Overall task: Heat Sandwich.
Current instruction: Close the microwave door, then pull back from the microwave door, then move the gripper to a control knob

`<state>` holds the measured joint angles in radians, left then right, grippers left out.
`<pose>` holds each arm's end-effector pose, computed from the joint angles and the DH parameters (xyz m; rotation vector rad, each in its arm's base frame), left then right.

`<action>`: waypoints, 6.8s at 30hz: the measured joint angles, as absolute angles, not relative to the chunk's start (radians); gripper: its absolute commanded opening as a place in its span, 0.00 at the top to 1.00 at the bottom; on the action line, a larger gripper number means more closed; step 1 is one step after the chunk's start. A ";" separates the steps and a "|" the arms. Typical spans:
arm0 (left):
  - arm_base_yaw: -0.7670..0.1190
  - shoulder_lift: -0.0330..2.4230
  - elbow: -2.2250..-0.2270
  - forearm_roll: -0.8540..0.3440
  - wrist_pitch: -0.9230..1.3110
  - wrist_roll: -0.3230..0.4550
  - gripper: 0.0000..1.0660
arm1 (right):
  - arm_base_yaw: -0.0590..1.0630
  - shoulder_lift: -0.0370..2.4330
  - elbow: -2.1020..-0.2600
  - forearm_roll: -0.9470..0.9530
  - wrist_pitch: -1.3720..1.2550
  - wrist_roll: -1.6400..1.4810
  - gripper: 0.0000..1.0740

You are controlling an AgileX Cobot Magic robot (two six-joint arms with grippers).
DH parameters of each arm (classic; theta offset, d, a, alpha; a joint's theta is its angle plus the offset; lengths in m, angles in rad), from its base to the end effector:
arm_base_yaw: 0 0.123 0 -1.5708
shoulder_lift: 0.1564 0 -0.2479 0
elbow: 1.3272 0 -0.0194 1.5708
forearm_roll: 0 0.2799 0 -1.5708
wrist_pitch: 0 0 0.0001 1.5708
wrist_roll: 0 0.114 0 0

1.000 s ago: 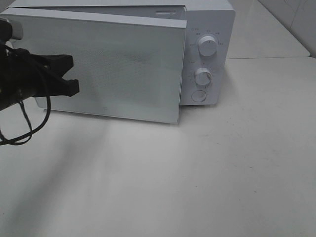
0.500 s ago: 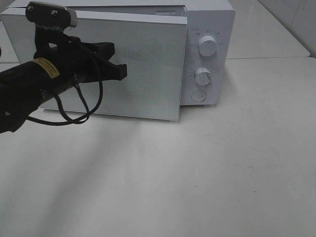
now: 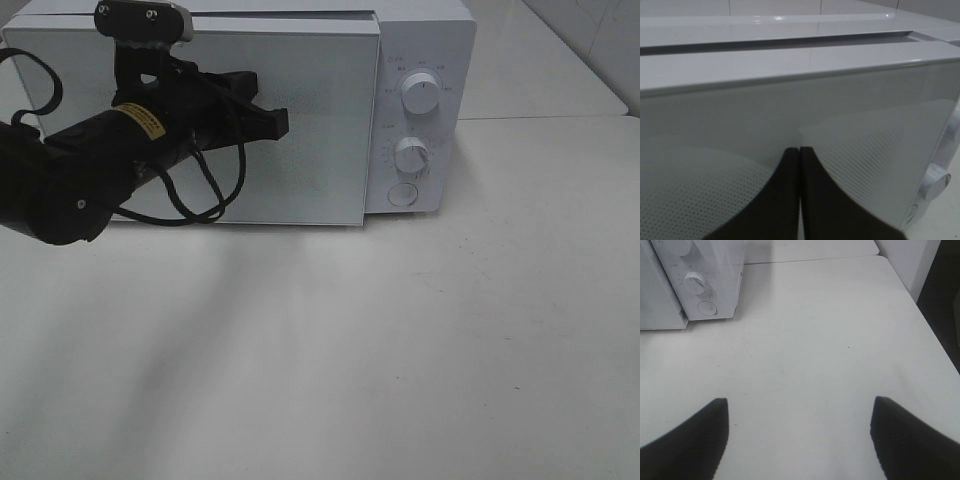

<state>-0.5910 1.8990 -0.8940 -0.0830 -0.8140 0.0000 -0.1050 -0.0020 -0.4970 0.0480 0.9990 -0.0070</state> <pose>0.3477 -0.2250 0.1197 0.4026 1.6464 -0.4369 0.0818 -0.0040 0.2864 0.0967 1.9804 -0.0158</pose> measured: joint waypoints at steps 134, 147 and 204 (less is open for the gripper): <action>-0.051 0.299 -0.547 -0.119 1.007 0.000 0.09 | -0.110 -0.002 -0.497 0.050 0.999 -0.007 0.29; -0.051 0.061 -0.516 -0.125 1.069 0.023 0.09 | -0.110 -0.002 -0.497 0.050 0.999 -0.007 0.29; -0.051 -0.004 -0.515 -0.029 1.070 0.029 0.09 | -0.110 -0.002 -0.497 0.050 0.999 -0.007 0.29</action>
